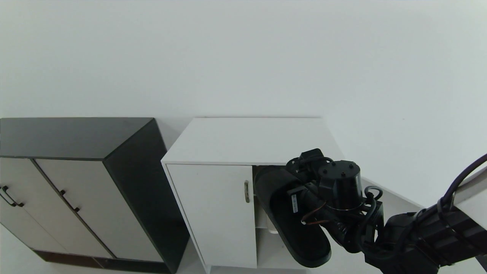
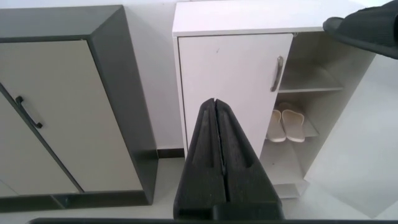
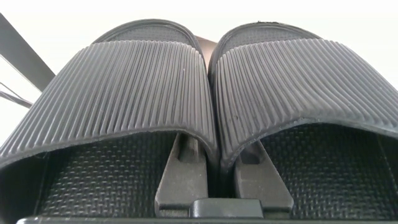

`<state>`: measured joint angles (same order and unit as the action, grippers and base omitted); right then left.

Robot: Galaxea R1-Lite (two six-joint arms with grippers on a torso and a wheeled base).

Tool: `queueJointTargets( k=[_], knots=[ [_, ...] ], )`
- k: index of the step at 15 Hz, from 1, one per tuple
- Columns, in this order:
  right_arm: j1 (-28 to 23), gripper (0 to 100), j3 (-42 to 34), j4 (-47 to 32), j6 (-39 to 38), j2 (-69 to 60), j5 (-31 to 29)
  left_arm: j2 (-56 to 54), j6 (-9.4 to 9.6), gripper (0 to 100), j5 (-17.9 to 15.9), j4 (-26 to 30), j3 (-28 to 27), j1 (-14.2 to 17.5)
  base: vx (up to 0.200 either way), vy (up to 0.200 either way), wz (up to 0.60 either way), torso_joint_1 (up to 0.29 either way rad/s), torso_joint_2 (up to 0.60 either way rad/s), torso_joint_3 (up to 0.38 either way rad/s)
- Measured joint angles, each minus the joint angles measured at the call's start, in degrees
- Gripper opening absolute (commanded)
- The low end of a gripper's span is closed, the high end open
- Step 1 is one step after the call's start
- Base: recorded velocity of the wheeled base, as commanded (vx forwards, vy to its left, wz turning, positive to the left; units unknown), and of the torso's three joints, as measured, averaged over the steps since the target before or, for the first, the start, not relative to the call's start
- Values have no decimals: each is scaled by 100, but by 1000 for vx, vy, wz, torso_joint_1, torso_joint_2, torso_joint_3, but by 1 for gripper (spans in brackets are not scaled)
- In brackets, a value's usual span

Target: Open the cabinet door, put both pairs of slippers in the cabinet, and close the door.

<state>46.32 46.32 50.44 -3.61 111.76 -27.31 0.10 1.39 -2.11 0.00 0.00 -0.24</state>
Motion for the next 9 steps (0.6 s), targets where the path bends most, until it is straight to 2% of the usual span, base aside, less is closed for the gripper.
queueJointTargets(
  k=[9],
  knots=[
    [-11, 0, -10, 98, 11, 22, 7, 0, 0, 0, 0, 0, 0, -2, 0, 0, 0, -218, 523, 299]
  ],
)
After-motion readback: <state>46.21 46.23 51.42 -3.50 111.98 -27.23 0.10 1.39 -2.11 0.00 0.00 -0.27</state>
